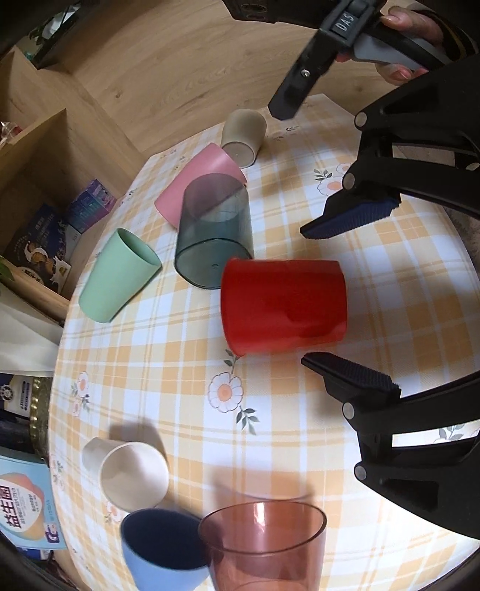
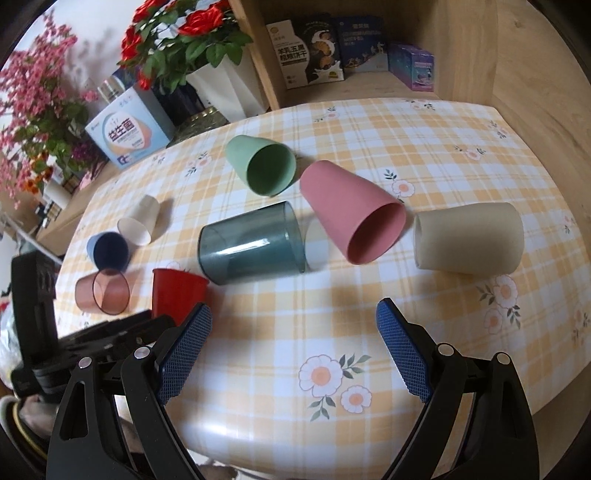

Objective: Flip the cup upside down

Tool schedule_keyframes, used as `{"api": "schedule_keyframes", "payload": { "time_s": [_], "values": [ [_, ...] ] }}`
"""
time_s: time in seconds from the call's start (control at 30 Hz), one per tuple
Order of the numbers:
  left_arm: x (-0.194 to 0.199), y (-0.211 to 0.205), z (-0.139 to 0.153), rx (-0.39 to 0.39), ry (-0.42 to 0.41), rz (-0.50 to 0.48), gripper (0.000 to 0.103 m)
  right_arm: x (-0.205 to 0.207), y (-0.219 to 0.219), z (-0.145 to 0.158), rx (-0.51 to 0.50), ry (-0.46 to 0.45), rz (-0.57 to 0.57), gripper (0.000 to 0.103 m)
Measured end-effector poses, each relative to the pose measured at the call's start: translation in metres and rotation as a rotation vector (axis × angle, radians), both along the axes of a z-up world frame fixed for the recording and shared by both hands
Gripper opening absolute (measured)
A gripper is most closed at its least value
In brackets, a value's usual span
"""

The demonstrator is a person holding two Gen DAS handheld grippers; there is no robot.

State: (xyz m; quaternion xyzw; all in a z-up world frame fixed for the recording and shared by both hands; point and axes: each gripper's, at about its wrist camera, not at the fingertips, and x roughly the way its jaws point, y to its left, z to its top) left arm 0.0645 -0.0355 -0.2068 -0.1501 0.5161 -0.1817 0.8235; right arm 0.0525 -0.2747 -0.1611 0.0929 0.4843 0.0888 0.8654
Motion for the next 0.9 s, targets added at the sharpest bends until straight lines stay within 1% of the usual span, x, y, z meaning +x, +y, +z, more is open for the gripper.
{"api": "schedule_keyframes", "payload": {
  "time_s": [0.1,0.17,0.23,0.27,0.3,0.4,0.47,0.53,0.7,0.77,0.9],
  "values": [
    [-0.005,0.003,0.011,0.025,-0.043,0.005,0.07,-0.003,0.009,0.004,-0.025,-0.022,0.024,0.088],
    [-0.012,0.008,0.023,0.058,-0.087,0.023,0.081,-0.006,0.017,0.006,-0.049,-0.037,0.041,0.088],
    [-0.018,0.014,0.033,0.089,-0.127,0.04,0.085,-0.007,0.022,0.008,-0.061,-0.045,0.053,0.088],
    [-0.021,0.018,0.038,0.109,-0.149,0.051,0.09,-0.007,0.025,0.008,-0.058,-0.047,0.057,0.088],
    [-0.025,0.022,0.044,0.13,-0.168,0.063,0.092,-0.008,0.027,0.007,-0.045,-0.045,0.062,0.088],
    [-0.036,0.038,0.058,0.188,-0.228,0.098,0.093,-0.008,0.036,0.003,-0.009,-0.024,0.084,0.088],
    [-0.042,0.051,0.063,0.228,-0.254,0.129,0.097,-0.007,0.045,0.001,-0.017,-0.012,0.099,0.088],
    [-0.048,0.065,0.066,0.247,-0.271,0.163,0.097,-0.006,0.061,0.0,-0.023,-0.01,0.146,0.088],
    [-0.062,0.104,0.067,0.256,-0.273,0.261,0.097,-0.006,0.101,-0.002,-0.021,-0.012,0.275,0.088],
    [-0.066,0.119,0.065,0.262,-0.262,0.304,0.097,-0.005,0.115,-0.007,-0.027,0.005,0.307,0.088],
    [-0.075,0.138,0.063,0.28,-0.259,0.352,0.097,0.001,0.147,-0.022,-0.045,0.04,0.366,0.087]
  ]
}}
